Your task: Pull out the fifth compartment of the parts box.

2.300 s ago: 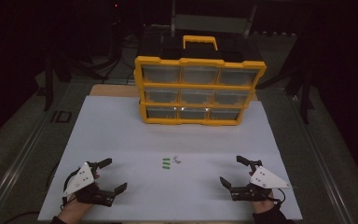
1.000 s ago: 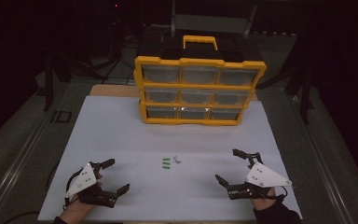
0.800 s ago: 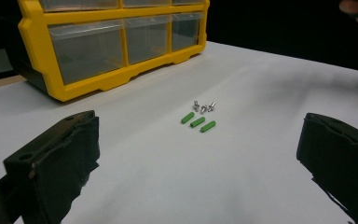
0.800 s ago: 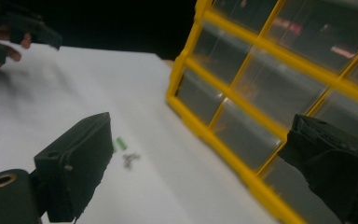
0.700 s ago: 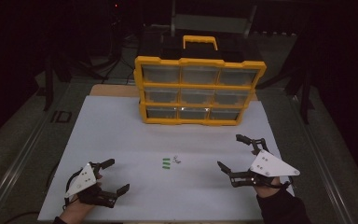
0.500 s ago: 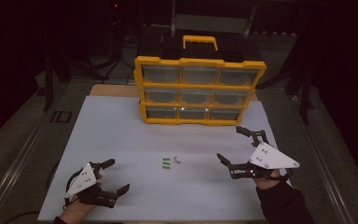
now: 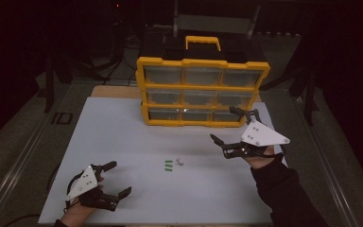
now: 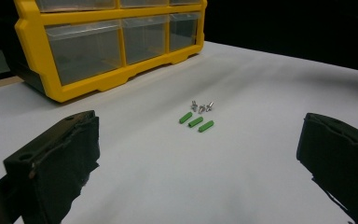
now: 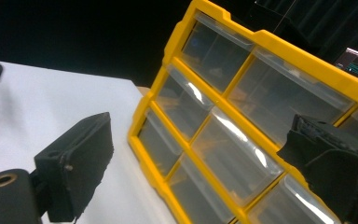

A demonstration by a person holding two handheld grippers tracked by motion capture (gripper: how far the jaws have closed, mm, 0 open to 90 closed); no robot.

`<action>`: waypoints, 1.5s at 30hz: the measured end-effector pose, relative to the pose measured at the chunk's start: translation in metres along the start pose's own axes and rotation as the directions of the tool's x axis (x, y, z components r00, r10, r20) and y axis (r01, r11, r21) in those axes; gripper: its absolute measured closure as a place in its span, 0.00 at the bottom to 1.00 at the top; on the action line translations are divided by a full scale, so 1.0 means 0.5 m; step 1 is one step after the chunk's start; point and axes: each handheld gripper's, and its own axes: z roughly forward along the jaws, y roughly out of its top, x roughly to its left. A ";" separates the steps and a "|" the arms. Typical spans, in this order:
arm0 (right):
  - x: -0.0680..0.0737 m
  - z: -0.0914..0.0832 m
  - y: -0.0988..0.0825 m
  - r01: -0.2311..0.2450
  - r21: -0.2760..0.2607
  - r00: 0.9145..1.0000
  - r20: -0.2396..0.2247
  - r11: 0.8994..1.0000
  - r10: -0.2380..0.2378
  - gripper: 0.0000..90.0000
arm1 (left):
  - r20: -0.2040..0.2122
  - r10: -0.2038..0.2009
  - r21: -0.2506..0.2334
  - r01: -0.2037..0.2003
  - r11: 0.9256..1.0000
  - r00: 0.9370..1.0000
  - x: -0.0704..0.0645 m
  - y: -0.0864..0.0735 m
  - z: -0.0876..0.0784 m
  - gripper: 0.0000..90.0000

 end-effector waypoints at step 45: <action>-0.064 0.249 -0.010 0.353 0.082 0.931 -0.131 0.932 -0.341 0.44 | 0.014 -0.003 0.000 0.003 1.000 1.000 0.002 -0.004 0.000 0.00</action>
